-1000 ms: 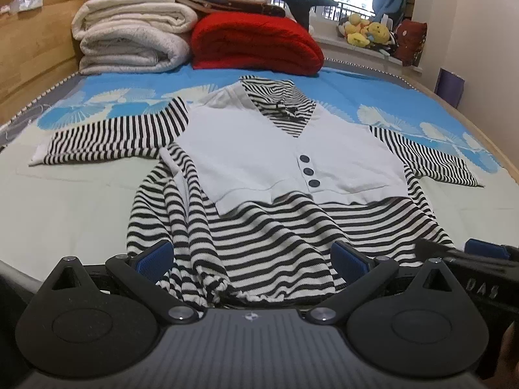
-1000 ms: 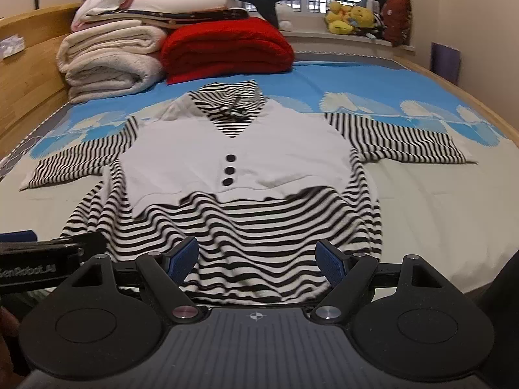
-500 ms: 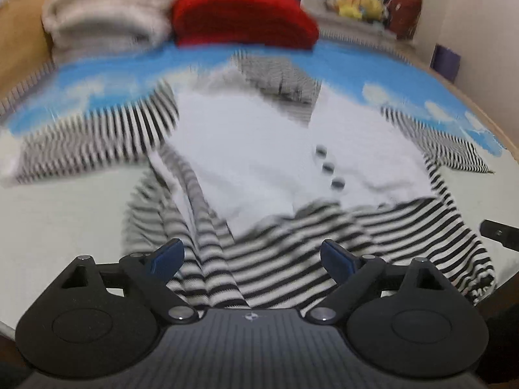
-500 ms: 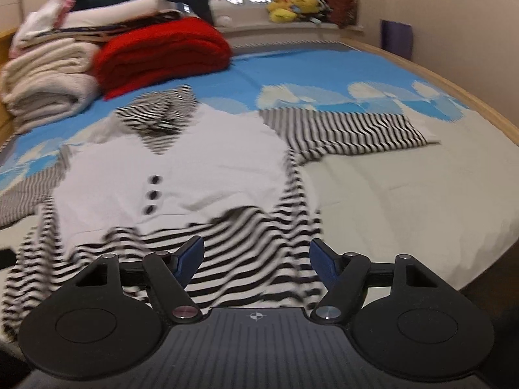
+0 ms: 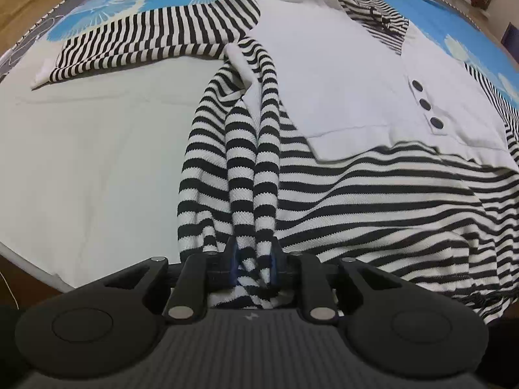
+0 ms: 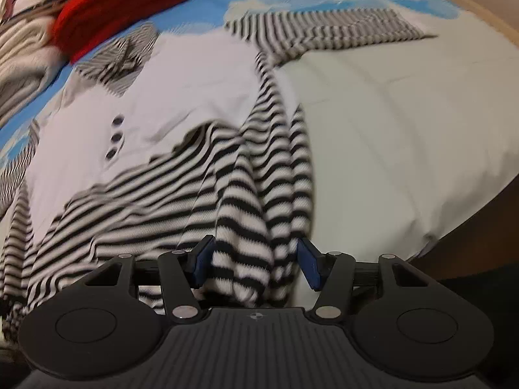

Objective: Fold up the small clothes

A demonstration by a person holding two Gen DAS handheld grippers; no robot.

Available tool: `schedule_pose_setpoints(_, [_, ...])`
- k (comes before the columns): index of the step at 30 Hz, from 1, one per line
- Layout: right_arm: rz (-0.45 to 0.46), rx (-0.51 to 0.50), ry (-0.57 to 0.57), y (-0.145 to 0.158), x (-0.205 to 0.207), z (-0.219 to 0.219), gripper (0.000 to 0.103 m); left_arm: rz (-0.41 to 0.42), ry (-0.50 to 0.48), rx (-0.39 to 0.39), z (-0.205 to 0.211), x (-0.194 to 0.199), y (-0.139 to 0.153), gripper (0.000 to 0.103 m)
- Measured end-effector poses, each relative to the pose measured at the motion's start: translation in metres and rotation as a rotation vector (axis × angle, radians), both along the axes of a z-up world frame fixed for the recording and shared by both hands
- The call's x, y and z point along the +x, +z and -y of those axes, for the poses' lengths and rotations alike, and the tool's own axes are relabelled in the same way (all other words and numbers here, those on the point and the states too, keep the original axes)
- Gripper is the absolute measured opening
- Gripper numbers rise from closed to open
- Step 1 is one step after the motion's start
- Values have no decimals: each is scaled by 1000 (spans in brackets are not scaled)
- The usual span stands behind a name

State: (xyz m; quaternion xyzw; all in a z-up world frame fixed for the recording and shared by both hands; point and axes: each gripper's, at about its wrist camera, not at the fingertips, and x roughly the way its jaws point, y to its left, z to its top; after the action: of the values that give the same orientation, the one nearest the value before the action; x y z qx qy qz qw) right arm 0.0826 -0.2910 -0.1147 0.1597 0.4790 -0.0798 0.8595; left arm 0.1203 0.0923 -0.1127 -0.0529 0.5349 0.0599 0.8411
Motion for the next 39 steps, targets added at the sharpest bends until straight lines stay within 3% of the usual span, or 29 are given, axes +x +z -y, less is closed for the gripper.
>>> schedule_pose_setpoints(2, [-14,-17,7,-2,-2,-1,51,19,30,-47,0,-3,4,25])
schedule_pose_setpoints(4, [-38,-22,2,-3,-2,1,30,29,24,-47,3,-2,8,25])
schedule_pose_setpoints(8, [-39,-30,-5,0,-10,5,21,-20,40,12,-1,-2,2,25])
schedule_pose_setpoints(10, [-42,-25,1,2,-12,4,21,-13,46,16,0,-4,7,25])
schedule_pose_setpoints(13, [-17,-43,20,11,-13,2,24,93,19,28,10,-9,26,26])
schedule_pose_setpoints(15, [59,-87,15,25,-17,-1,26,162,-25,41,19,-10,37,27])
schedule_pose_setpoints(17, [153,-129,17,38,-19,-3,39,197,-58,21,26,-7,40,29])
schedule_pose_setpoints(19, [210,-143,12,43,-18,-3,42,156,-58,-14,26,-3,32,29])
schedule_pose_setpoints(20, [213,-145,11,40,-15,-3,42,93,-42,-33,24,0,22,29])
schedule_pose_setpoints(22, [147,-143,14,27,-6,-2,42,-8,-11,-25,20,3,6,27])
schedule_pose_setpoints(24, [0,-183,11,6,2,-1,42,20,-15,-36,19,3,14,28])
schedule_pose_setpoints(26, [-24,-152,-22,3,0,4,43,96,-28,-52,21,1,30,30])
schedule_pose_setpoints(30, [117,-185,-5,32,-5,-1,43,261,-57,-51,24,-4,56,49])
schedule_pose_setpoints(36, [387,-175,21,90,-4,-12,45,469,-99,-8,34,-3,90,51])
schedule_pose_setpoints(39, [533,-182,57,134,4,-11,57,545,-114,33,35,4,116,59])
